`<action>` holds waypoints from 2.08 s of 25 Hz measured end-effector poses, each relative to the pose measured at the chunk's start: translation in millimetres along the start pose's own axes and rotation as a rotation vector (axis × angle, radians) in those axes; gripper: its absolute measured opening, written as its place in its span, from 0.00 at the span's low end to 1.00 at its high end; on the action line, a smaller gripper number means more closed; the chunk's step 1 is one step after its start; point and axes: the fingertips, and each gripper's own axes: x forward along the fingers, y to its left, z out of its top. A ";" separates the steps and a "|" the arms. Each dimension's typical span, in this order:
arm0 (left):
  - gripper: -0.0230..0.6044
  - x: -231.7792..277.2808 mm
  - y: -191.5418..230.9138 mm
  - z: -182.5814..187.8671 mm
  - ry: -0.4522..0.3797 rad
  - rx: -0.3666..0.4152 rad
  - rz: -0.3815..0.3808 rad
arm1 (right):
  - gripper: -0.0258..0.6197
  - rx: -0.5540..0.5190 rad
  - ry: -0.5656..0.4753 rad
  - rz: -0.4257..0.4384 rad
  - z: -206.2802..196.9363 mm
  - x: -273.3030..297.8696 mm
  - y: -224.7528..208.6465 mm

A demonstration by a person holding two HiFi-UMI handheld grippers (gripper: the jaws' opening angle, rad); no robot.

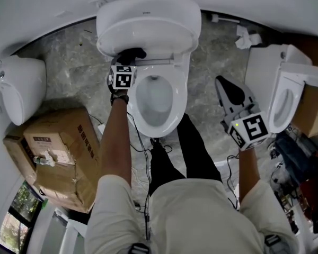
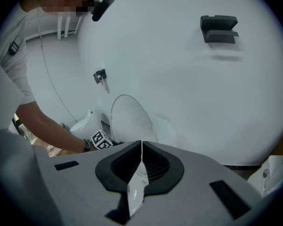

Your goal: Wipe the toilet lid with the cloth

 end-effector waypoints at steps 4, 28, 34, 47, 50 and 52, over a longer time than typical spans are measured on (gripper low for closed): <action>0.19 5.0 14.9 -12.9 0.030 -0.082 0.055 | 0.09 0.008 0.008 -0.001 -7.8 1.9 -3.1; 0.19 71.3 -161.0 22.9 0.162 -0.031 -0.194 | 0.09 0.071 0.003 -0.032 -36.4 -21.1 -38.9; 0.19 63.5 -193.8 49.3 0.134 0.012 -0.219 | 0.09 0.081 -0.020 -0.078 -36.2 -46.4 -57.2; 0.19 19.2 -207.5 97.0 -0.030 0.047 -0.218 | 0.09 0.102 -0.057 -0.139 -36.0 -85.8 -59.0; 0.19 -1.1 -210.6 112.8 -0.112 0.046 -0.215 | 0.09 0.090 -0.065 -0.143 -28.0 -90.3 -57.3; 0.19 -16.5 -211.2 125.0 -0.165 0.042 -0.221 | 0.09 0.077 -0.075 -0.141 -19.7 -92.7 -54.3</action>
